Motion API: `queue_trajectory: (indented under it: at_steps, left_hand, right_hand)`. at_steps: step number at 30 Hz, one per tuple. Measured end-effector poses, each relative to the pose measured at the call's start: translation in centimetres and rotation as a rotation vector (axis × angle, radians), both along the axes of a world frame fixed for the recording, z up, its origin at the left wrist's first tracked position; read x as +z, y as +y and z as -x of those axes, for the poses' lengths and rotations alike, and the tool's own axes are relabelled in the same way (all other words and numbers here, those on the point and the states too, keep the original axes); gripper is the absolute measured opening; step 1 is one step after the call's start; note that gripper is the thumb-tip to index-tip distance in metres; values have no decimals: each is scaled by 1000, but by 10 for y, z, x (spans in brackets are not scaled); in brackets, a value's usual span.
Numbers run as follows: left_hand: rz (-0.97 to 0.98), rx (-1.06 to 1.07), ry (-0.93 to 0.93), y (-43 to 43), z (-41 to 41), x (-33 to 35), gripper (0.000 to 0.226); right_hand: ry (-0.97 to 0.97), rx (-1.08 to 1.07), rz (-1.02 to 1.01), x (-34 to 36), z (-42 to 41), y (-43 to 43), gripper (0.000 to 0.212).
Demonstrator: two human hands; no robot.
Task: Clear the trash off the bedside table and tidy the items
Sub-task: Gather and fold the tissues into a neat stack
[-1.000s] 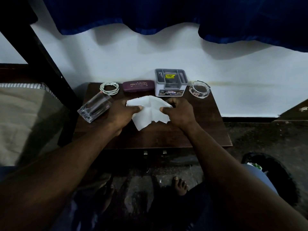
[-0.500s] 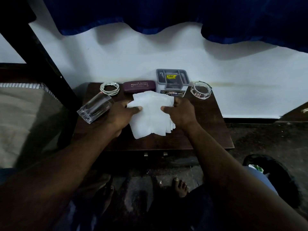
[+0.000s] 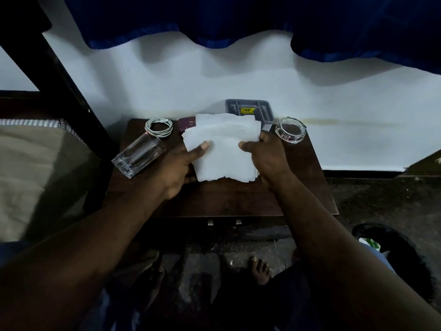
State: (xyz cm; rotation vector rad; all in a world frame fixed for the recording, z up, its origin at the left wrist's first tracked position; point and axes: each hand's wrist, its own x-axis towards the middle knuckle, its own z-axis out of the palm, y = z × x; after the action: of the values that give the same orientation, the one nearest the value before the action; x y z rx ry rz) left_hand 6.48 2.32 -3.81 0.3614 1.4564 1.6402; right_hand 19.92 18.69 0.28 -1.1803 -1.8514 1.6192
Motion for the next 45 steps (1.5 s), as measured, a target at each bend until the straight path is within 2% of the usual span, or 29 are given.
queue_trajectory:
  at_steps: [2,5,7,11,15,19,23,26,29,31,35,37,40,45]
  left_hand:
    - [41,-23,-36,3,-5,-5,37]
    - [-4,35,-29,10,-5,0,36]
    - [-4,75,-28,11,-2,6,35]
    - [-72,106,64,11,1,9,39]
    - [-199,86,173,10,5,7,55]
    - [-6,28,236,4,2,-9,58]
    - [126,86,413,3,-4,-12,38]
    - [130,155,500,5,-2,-3,30]
    - [38,162,528,5,1,8,43]
    - [14,144,524,3,2,9,48]
    - [93,48,500,2,3,-5,47]
    - [193,5,602,8,6,-9,40]
    - [339,13,692,17,10,-8,24]
    - [154,147,650,14,6,3,50]
  right_hand:
    - [11,-18,71,-2,1,0,24]
    - [4,-13,129,-6,2,-1,12]
    - [15,13,138,-6,3,-3,16]
    - [41,19,0,0,3,-8,33]
    - [42,20,-154,4,3,-13,47]
    - [-118,78,-224,-12,1,-24,42]
    - [-227,74,-320,-23,6,-32,39]
    - [-202,21,-362,-16,10,-31,34]
    - [-138,-15,-383,-1,12,-25,32]
    - [-167,43,-417,4,10,-20,32]
    - [-258,178,-382,-2,7,-18,38]
    - [-267,185,-433,-5,8,-20,41]
    - [-258,183,-499,-3,10,-22,33]
    - [-182,108,-635,10,10,-17,20]
